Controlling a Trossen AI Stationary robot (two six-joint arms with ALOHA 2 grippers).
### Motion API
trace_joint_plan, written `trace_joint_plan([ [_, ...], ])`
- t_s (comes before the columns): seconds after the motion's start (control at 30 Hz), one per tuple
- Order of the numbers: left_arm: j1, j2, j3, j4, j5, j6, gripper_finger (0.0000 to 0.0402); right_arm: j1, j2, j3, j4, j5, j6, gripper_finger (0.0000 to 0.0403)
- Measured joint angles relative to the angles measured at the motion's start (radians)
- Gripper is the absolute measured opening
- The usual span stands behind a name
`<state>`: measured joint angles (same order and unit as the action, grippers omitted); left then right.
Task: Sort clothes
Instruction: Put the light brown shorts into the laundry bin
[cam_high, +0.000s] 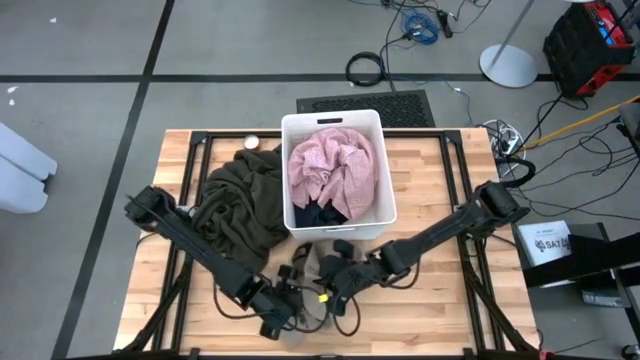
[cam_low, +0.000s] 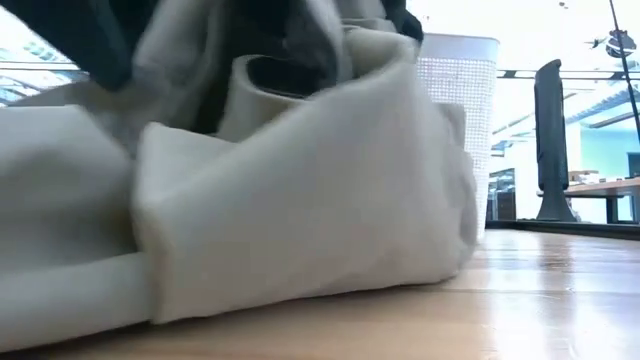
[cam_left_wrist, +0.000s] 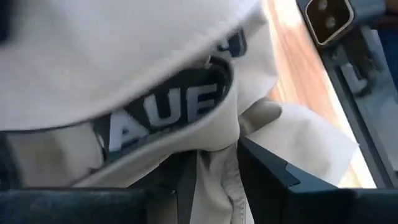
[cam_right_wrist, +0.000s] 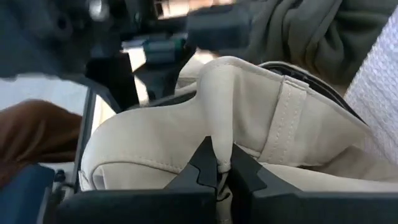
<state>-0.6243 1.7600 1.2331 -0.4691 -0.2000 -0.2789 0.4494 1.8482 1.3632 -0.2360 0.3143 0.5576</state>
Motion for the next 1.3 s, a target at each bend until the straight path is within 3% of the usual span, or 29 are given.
trace_joint_plan([
  [0.43, -0.032, -0.260, 0.000, -0.131, 0.007, -0.029, 0.0123, -0.032, 0.113, 0.000, -0.030, -0.045, 0.023, 0.0000],
  [0.57, -0.044, -0.315, 0.000, -0.201, -0.057, -0.062, 0.0123, -0.044, 0.147, 0.000, -0.041, -0.090, 0.035, 0.0000],
  [1.0, -0.113, -0.314, -0.012, -0.228, -0.070, -0.133, 0.0123, -0.042, 0.121, 0.000, -0.080, -0.104, 0.044, 0.0000],
  [1.3, -0.129, -0.306, -0.207, -0.218, -0.014, -0.298, 0.0123, -0.042, 0.101, 0.000, -0.084, -0.104, 0.040, 0.0000],
])
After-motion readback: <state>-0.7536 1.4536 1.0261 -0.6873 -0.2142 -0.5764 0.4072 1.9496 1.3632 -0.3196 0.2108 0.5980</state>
